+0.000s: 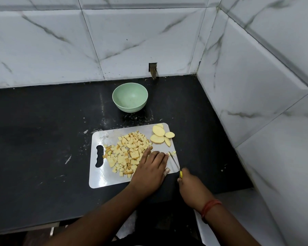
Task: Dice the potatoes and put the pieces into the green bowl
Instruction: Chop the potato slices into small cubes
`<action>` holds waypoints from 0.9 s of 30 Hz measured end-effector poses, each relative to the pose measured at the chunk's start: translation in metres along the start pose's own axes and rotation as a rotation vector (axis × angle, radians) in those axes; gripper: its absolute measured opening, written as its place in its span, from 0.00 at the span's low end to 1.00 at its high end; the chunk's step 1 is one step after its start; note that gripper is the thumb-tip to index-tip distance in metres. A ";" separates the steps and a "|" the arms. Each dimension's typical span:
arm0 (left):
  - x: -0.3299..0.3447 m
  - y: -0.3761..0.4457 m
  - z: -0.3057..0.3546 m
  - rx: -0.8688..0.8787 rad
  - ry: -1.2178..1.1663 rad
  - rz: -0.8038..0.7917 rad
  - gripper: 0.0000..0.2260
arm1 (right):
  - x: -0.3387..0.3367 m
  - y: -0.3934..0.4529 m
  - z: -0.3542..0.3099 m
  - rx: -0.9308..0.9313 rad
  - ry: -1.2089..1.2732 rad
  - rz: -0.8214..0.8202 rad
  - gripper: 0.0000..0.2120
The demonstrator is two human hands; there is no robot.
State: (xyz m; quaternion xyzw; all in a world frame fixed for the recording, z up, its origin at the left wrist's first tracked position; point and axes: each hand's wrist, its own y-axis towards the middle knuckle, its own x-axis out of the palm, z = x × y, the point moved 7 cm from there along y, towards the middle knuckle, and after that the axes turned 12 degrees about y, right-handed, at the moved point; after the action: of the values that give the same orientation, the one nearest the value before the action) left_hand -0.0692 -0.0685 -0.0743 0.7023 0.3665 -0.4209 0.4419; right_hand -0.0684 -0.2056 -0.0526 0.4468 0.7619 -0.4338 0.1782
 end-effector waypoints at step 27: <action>0.002 0.001 -0.003 0.001 -0.054 -0.024 0.22 | 0.004 0.016 -0.005 0.051 -0.058 -0.088 0.17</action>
State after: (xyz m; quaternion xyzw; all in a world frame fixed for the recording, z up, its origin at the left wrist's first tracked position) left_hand -0.0668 -0.0660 -0.0756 0.6866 0.3627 -0.4449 0.4462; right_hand -0.0565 -0.1961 -0.0604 0.4044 0.7642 -0.4731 0.1693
